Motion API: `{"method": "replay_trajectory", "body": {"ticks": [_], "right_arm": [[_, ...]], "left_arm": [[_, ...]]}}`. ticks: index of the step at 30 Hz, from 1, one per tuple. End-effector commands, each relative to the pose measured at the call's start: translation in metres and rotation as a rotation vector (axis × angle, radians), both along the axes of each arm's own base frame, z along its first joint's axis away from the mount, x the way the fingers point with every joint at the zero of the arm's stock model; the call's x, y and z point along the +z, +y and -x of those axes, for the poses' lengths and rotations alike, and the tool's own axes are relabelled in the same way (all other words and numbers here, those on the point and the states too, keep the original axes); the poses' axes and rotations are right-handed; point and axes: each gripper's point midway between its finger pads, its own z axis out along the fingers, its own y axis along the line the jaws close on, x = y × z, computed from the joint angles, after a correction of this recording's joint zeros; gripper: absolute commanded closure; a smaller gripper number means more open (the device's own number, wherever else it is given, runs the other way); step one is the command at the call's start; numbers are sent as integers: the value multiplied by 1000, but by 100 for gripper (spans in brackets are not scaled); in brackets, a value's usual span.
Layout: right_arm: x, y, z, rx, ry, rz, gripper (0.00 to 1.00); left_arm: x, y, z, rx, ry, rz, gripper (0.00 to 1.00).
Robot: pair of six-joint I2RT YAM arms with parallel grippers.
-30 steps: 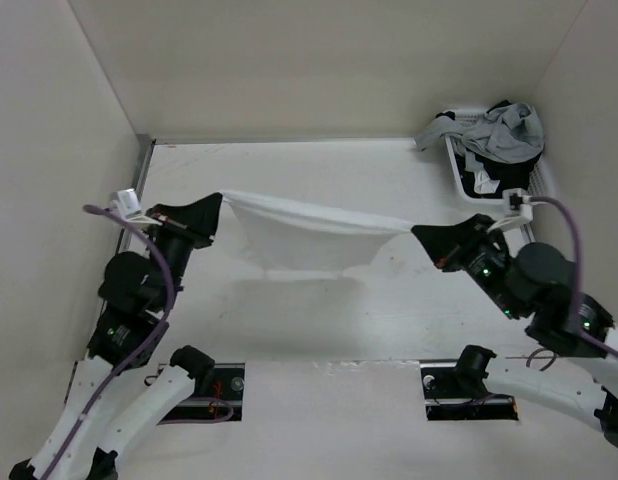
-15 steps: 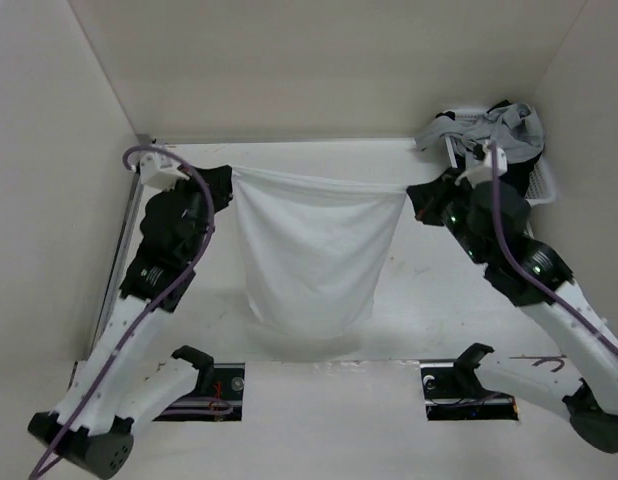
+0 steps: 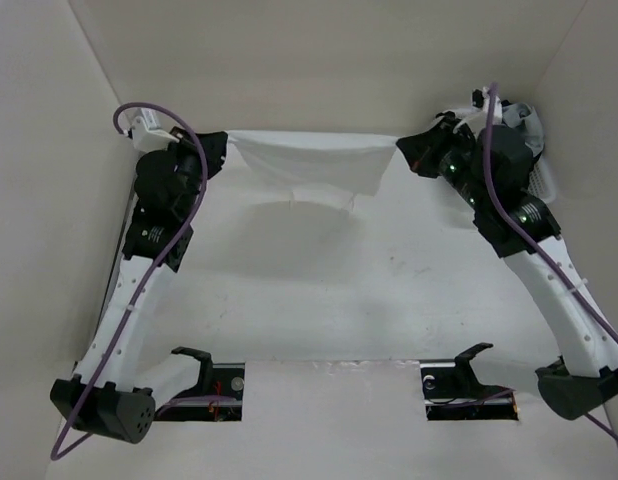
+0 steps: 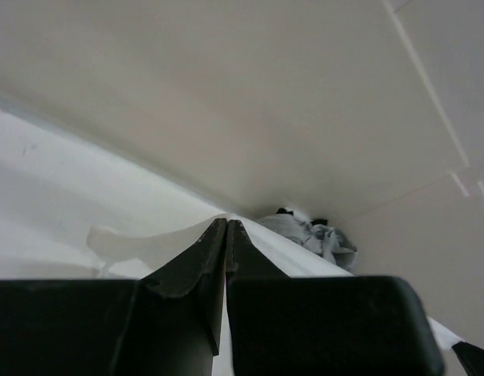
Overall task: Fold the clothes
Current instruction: Fold the tank top
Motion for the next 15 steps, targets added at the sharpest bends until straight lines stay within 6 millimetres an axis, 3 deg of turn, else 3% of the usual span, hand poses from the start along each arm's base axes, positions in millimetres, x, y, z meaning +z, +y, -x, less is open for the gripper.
{"method": "replay_trajectory", "body": {"ticks": [1,4,7,12,15], "right_arm": [[6,-4,15,18,-53,-24,100],[-51,-3,20,18,33,-11,100],[-126,-2,34,25,149,-6,100],[-261,12,85,78,374,37,100],[-317,16,123,110,488,53,100]], "left_arm": [[-6,-4,13,-26,-41,20,99],[-67,-7,18,-35,46,14,99],[-137,-5,34,-40,152,2,99],[-246,-1,82,-64,335,-22,99],[-288,1,115,-76,429,6,99]]}}
